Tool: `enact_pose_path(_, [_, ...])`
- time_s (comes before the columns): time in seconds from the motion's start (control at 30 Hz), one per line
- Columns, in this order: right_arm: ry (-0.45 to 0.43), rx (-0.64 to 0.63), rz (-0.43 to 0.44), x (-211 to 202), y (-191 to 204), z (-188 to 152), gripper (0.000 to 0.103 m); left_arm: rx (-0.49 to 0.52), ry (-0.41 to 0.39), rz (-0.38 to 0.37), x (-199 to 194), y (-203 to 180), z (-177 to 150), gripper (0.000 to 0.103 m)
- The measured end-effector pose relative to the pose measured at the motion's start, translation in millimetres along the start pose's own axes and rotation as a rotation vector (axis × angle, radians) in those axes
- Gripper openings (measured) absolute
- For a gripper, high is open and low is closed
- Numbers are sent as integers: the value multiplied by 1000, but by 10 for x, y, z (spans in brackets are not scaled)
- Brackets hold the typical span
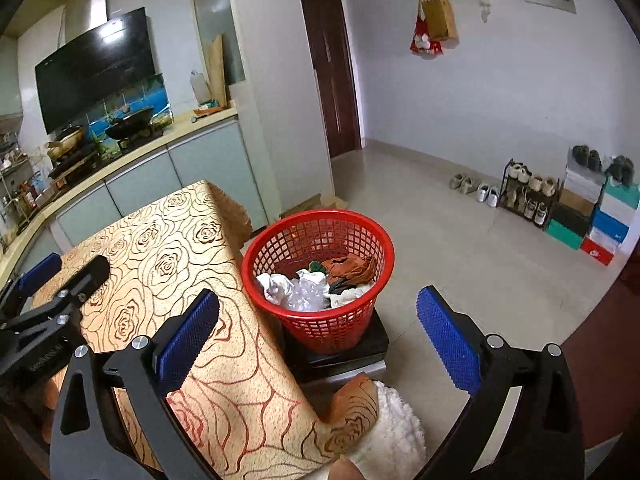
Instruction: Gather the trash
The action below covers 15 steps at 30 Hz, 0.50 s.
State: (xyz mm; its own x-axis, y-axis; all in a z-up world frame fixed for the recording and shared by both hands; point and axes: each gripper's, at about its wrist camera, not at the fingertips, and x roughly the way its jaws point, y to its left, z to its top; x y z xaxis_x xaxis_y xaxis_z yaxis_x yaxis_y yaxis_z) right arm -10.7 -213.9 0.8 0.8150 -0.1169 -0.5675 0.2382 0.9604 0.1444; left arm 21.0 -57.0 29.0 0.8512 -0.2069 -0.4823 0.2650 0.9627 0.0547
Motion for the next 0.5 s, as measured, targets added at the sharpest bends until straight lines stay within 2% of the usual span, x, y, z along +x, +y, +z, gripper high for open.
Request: enact_pose_path(0.5, [-24, 10, 9, -259, -25, -121, 96, -14, 3, -2, -188, -48, -96, 91])
